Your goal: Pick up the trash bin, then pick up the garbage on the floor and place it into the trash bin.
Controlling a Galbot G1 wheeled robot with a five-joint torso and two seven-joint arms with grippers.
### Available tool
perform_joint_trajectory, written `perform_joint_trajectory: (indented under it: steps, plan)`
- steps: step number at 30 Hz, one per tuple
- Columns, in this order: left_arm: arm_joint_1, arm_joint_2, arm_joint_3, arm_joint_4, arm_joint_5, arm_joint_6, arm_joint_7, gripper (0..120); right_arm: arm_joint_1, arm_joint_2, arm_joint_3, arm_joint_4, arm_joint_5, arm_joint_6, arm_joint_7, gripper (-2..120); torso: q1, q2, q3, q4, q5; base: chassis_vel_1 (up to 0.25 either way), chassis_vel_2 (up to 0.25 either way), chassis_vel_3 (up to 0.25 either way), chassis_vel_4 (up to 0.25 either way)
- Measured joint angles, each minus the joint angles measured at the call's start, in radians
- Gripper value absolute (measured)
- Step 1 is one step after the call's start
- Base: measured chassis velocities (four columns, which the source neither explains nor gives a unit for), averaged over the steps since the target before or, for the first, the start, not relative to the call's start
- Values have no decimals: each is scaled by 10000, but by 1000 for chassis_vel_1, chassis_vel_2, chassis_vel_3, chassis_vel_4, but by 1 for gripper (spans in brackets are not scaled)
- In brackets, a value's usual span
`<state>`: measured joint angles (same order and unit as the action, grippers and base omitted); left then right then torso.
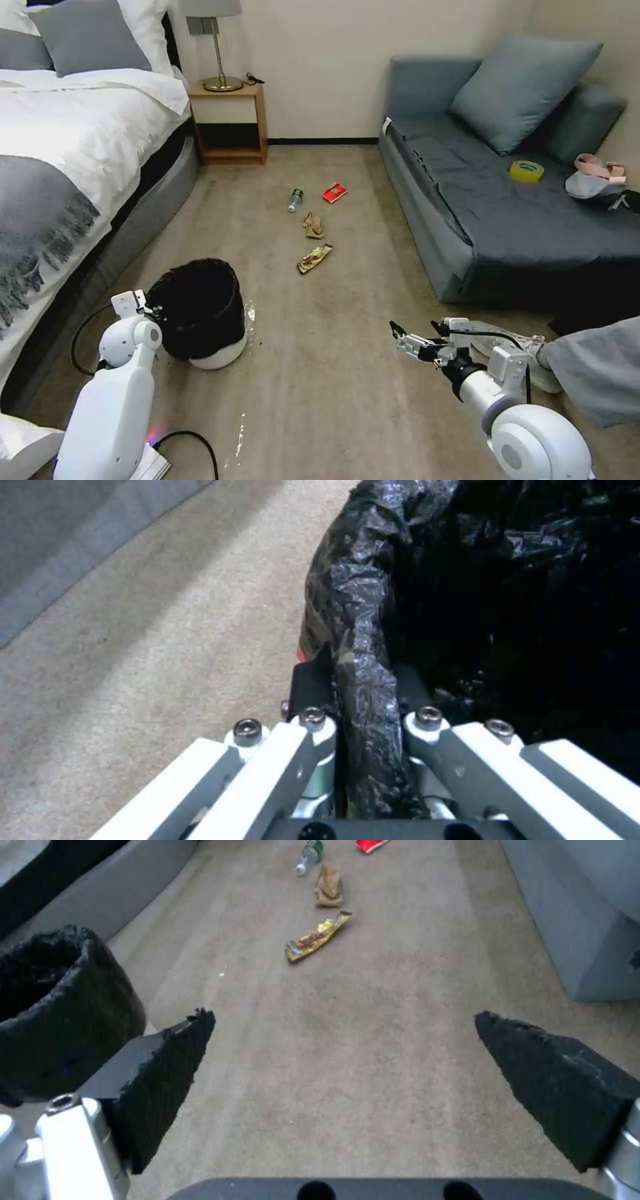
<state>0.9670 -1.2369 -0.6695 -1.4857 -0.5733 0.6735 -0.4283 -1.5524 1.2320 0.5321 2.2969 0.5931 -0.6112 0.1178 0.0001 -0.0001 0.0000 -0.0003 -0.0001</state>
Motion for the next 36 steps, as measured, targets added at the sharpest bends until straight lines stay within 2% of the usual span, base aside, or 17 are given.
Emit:
perform_joint_trajectory:
  steps: [9, 13, 14, 19, 20, 23, 24, 27, 28, 32, 36]
  plan:
    - [553, 97, -280, -726, 341, -378, 137, 5, -73, 45, -21, 46, -16, 72, 0, 100, 0, 0, 0, 3, 1, 0, 0, 0, 0]
    - [975, 153, -405, -1597, 628, -472, 151, 4, -66, 76, -40, 41, -20, 163, 0, 100, 0, 0, 0, 4, 0, 0, 0, 0, 0]
    - [975, 153, -405, -1597, 628, -472, 151, 4, -66, 76, -40, 41, -20, 163, 0, 100, 0, 0, 0, 4, 0, 0, 0, 0, 0]
    - [1585, 221, -573, -3173, 1138, -520, 226, 4, -56, 43, -28, 39, -27, 297, -5, 100, 0, 0, 0, 3, 1, 0, 0, 0, 0]
    - [1585, 221, -573, -3173, 1138, -520, 226, 4, -56, 43, -28, 39, -27, 297, -5, 100, 0, 0, 0, 3, 1, 0, 0, 0, 0]
    - [2038, 245, -716, -4079, 1383, -548, 230, 4, -84, 9, 1, 51, -25, 398, -42, 100, 0, 0, 0, 2, 4, 0, 0, 0, 0]
    - [2038, 245, -716, -4079, 1383, -548, 230, 4, -84, 9, 1, 51, -25, 398, -42, 100, 0, 0, 0, 2, 4, 0, 0, 0, 0]
    - [2511, 227, -887, -4756, 1537, -546, 204, 4, -142, -19, 29, 99, -6, 482, -107, 100, -1, 0, -1, 3, 3, 0, 0, 0, 0]
    - [2511, 227, -887, -4756, 1537, -546, 204, 4, -142, -19, 29, 99, -6, 482, -107, 100, -1, 0, -1, 3, 3, 0, 0, 0, 0]
    - [3189, 103, -1119, -5323, 1801, -620, 265, 4, -219, -28, 32, 131, -2, 542, -176, 100, 0, 1, 0, 3, 2, 0, 0, 0, 0]
    - [3466, 35, -1230, -5411, 2013, -721, 326, 4, -267, -22, 14, 165, -4, 552, -207, 100, -1, 0, 0, 3, 2, 0, 0, 0, 0]
